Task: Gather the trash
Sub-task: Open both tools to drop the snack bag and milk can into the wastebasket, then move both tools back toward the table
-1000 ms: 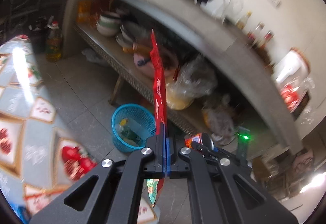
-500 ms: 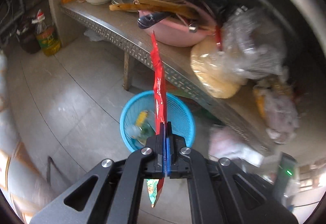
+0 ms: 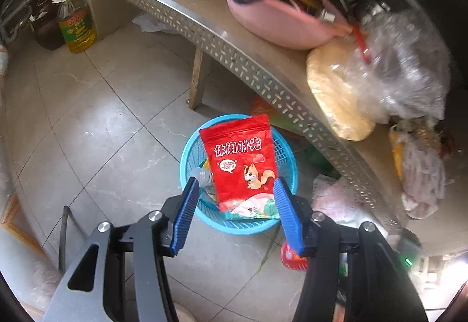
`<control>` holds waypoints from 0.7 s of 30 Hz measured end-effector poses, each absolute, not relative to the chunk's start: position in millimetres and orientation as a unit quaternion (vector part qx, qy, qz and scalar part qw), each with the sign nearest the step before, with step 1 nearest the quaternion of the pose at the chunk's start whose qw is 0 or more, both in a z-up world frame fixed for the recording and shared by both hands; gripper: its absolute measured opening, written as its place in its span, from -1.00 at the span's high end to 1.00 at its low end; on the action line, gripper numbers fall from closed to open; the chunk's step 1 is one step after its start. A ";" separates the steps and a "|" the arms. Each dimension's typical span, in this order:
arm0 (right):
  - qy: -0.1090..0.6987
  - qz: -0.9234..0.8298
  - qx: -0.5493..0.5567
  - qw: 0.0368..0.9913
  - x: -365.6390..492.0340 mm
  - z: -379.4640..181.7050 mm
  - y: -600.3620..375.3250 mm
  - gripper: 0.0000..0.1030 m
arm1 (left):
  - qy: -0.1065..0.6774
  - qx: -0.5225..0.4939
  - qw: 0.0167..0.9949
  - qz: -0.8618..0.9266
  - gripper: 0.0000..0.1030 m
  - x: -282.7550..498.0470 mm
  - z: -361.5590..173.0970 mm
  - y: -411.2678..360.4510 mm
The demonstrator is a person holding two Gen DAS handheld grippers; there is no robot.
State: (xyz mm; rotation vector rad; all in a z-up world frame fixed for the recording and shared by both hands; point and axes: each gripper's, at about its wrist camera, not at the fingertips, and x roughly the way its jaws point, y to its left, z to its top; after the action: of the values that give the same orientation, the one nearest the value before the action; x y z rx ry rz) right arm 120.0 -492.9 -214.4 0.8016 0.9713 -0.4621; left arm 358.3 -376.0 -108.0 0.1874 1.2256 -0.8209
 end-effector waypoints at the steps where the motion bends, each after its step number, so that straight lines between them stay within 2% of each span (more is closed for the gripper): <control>1: 0.448 -0.212 0.369 0.786 121.4 -212.2 -491.4 -0.27 | 0.558 0.082 0.735 -0.378 -0.01 358.5 -100.1 -369.6; 6: 0.438 -0.186 0.349 0.807 148.4 -201.6 -485.9 -0.28 | 0.554 0.080 0.729 -0.394 -0.24 353.5 -47.3 -303.4; 13: 0.455 -0.159 0.297 0.824 234.9 -210.3 -483.0 -0.30 | 0.528 0.030 0.760 -0.378 -0.35 331.1 16.7 -170.3; 16: 0.483 -0.185 0.262 0.815 267.7 -227.9 -484.2 -0.55 | 0.519 -0.010 0.777 -0.356 -0.39 314.9 31.2 -105.6; 21: 0.483 -0.209 0.272 0.806 256.7 -228.9 -485.0 -0.55 | 0.492 -0.047 0.808 -0.321 -0.42 285.2 47.7 -23.5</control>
State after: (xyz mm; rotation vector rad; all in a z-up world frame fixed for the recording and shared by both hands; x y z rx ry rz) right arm 256.7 -485.0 -228.9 0.5824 1.0339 -0.4476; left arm 285.2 -23.5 47.7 -0.1007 1.0519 -0.6875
